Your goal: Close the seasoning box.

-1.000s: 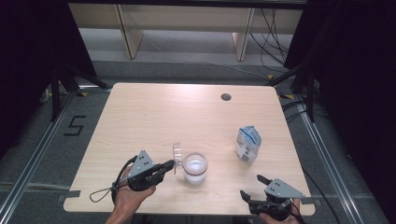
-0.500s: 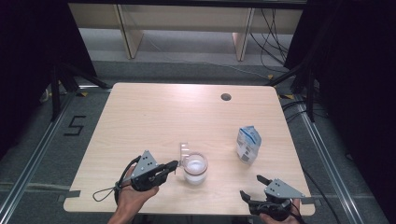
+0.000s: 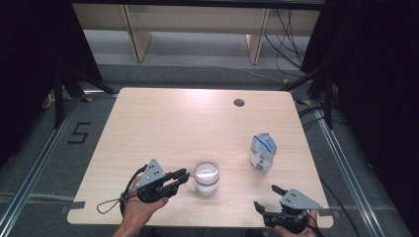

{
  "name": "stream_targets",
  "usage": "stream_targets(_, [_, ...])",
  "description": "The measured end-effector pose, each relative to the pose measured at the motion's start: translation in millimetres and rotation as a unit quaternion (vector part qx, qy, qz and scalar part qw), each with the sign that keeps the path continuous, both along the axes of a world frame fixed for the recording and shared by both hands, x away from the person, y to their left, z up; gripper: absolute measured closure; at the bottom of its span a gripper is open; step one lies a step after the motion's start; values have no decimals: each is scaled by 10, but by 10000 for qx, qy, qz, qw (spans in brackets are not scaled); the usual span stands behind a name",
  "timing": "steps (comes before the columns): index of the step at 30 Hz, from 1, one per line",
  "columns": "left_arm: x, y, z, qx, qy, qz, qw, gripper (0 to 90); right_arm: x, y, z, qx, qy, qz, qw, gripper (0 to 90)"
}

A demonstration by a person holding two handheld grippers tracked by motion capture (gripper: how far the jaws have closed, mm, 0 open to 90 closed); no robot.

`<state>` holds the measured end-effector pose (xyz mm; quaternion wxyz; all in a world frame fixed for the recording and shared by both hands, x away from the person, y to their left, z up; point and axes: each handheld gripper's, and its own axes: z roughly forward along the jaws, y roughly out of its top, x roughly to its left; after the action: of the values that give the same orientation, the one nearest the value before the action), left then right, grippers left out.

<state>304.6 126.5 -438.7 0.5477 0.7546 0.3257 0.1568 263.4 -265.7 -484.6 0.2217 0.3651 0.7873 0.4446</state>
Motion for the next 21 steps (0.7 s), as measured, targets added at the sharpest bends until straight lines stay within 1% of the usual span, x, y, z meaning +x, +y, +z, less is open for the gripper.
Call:
stream_targets(1, [0,2,-6,-55,-9,-29,10000,738,-11,9,4,7,72,-36,10000,188])
stream_targets(2, [-13,12,-1,-25,10,1,10000,728,-6,16,1,20,89,10,10000,188])
stream_targets(3, [-16,19,1,-13,23,-6,10000,719,-12,18,5,1,70,-43,10000,188])
stream_targets(4, [-16,24,-1,-44,23,-21,10000,709,-16,27,1,40,124,-38,9999,188])
stream_targets(5, [-21,32,-3,-87,69,-27,9999,691,-16,28,1,48,130,-24,9999,188])
stream_targets(6, [-26,39,-5,-129,94,-10,9999,664,-21,23,6,17,142,-60,9999,188])
stream_targets(7, [-34,41,-5,-182,149,-3,9997,630,-10,15,4,1,61,-47,10000,188])
stream_targets(8, [-40,55,-9,-205,178,-51,9996,604,-18,17,6,31,140,-74,9999,187])
stream_targets(9, [-63,63,-6,-162,237,3,9996,582,-13,12,5,15,79,-68,9999,187])
stream_targets(10, [-70,67,-8,-154,231,15,9996,554,-2,14,-1,26,69,18,10000,187])
stream_targets(11, [-77,76,-14,-150,240,14,9996,528,-4,17,-2,47,97,3,9999,187])
stream_targets(12, [-85,83,-20,-154,290,38,9995,500,-4,14,0,2,90,6,10000,187])
stream_targets(13, [-92,78,-31,-221,336,75,9992,473,-1,11,2,-49,22,3,10000,187])
stream_targets(14, [-103,87,-36,-168,353,69,9992,445,-6,18,1,7,103,-1,9999,187])
stream_targets(15, [-121,91,-52,-162,402,84,9990,425,-4,15,5,-32,38,6,10000,187])
stream_targets(16, [-129,97,-56,-140,418,103,9990,406,-9,21,3,8,71,-23,10000,186])
stream_targets(17, [-143,102,-71,-165,425,116,9989,397,-9,22,3,6,71,-21,10000,186])
stream_targets(18, [-148,109,-76,-146,411,81,9990,379,-8,23,4,-6,46,-9,10000,185])
stream_targets(19, [-166,117,-91,-171,474,109,9987,367,-9,24,3,-25,57,-8,10000,185])
stream_targets(20, [-170,130,-104,-174,437,56,9989,353,-17,33,2,49,133,-17,9999,185])
stream_targets(21, [-186,136,-116,-171,478,87,9987,344,-12,30,1,31,80,-4,10000,184])
